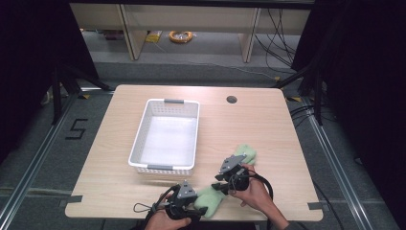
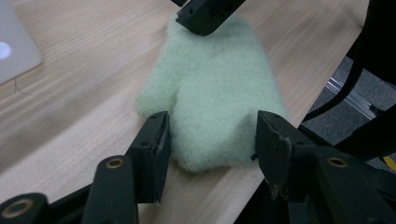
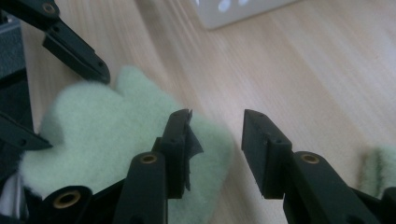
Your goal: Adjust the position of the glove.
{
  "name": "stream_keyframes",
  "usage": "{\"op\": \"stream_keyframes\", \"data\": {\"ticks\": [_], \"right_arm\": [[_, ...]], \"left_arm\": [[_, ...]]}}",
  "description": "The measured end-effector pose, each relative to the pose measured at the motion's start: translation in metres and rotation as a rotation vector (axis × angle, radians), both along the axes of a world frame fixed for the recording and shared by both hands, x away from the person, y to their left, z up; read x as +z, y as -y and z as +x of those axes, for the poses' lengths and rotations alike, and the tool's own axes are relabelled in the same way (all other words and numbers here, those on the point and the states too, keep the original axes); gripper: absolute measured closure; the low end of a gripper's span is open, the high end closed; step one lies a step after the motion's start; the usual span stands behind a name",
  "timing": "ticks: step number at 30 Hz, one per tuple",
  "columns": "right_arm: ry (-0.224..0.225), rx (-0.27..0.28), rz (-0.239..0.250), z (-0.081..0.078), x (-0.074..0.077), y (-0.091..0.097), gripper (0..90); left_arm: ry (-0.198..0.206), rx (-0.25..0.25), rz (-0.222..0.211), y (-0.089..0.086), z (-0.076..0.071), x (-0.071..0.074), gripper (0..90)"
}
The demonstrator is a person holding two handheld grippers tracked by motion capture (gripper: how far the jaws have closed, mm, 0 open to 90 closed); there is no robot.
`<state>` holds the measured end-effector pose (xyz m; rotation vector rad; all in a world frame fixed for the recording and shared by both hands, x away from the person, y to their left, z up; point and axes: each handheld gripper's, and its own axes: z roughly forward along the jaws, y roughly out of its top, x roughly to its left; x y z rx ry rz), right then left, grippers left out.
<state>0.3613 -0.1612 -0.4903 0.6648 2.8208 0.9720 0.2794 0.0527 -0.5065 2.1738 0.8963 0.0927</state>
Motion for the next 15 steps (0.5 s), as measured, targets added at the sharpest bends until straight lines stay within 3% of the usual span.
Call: {"op": "stream_keyframes", "data": {"ticks": [2, 3, 5, 6, 8, 12, 15], "right_arm": [[-0.015, -0.009, -0.007, 0.0017, -0.0017, 0.0003, 64.6], [-0.051, -0.027, 0.008, 0.0018, -0.0038, 0.0022, 67.8], [-0.053, -0.033, 0.014, 0.0019, -0.0046, 0.0032, 69.6], [-0.089, -0.052, 0.032, -0.0004, -0.0061, 0.0045, 72.5], [-0.085, -0.051, 0.036, -0.0004, -0.0064, 0.0051, 74.2], [-0.101, -0.069, 0.046, -0.0025, -0.006, 0.006, 82.2], [-0.101, -0.076, 0.05, -0.0039, -0.0058, 0.0064, 83.7]], "left_arm": [[-0.012, 0.018, -0.01, -0.0005, 0.0008, -0.0018, 48.5], [-0.002, -0.003, 0.006, -0.0023, 0.0022, -0.0019, 51.7], [-0.003, -0.006, 0.005, -0.0026, 0.0025, -0.0023, 54.3], [-0.009, 0.004, -0.002, -0.0027, 0.0018, -0.0028, 56.5], [-0.006, 0.008, -0.008, -0.0022, 0.0014, -0.0031, 59.3], [0.021, -0.02, 0.007, -0.0054, 0.0031, -0.0043, 74.9], [0.031, -0.025, 0.021, -0.0062, 0.0037, -0.0032, 78.0]]}}
